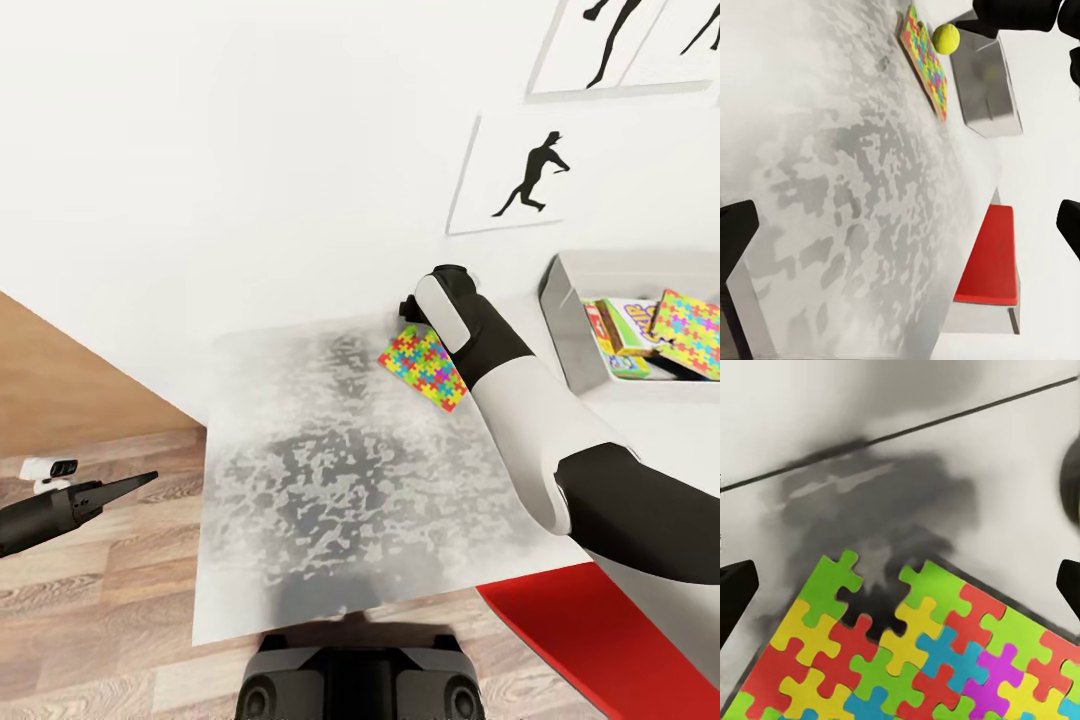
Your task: Put all the toys in the child's room - the three board games (two on the bed and one on the table), the two jigsaw puzzles on the table, and the tennis ball on the table - inside the toy box on the table in the child's room.
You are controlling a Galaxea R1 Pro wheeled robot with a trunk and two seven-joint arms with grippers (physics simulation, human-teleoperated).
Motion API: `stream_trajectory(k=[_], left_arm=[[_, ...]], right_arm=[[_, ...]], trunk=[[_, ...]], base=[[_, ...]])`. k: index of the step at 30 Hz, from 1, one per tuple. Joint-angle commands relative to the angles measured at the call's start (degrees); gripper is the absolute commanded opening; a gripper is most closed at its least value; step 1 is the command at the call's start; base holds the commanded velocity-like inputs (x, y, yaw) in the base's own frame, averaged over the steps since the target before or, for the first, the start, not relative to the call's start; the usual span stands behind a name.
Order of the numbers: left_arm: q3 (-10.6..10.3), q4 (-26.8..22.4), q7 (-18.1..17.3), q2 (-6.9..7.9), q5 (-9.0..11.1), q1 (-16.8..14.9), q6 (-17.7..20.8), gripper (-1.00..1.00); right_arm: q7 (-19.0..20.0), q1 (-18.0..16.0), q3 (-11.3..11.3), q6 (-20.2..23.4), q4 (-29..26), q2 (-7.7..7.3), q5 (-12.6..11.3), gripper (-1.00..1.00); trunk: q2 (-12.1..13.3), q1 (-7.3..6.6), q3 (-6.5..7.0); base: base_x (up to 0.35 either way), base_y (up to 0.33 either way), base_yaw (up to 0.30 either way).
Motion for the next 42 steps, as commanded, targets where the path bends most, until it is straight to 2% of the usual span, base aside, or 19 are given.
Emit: stream_trajectory(k=[1,4,8,42], left_arm=[[0.0,0.0,-0.1,0.02,-0.2,0.0,0.6,1.0],[0.1,0.0,-0.1,0.02,-1.6,0.0,0.6,1.0],[0.1,0.0,-0.1,0.02,-2.2,0.0,0.7,1.0],[0.3,0.0,-0.3,0.02,-2.4,0.0,0.6,1.0]], right_arm=[[-0.5,-0.1,0.1,-0.3,0.0,0.0,-0.5,1.0],[-0.5,-0.1,0.1,-1.2,0.1,0.0,-0.6,1.0],[-0.5,-0.1,0.0,-1.6,0.1,0.0,-0.6,1.0],[-0.5,-0.9,0.2,-1.8,0.1,0.0,-0.5,1.0]], trunk=[[-0.1,0.03,-0.15],[-0.1,0.03,-0.37],[-0.1,0.03,-0.66],[-0.1,0.03,-3.43]], base=[[0.0,0.0,0.0],[0.0,0.0,0.0],[0.0,0.0,0.0],[0.0,0.0,0.0]])
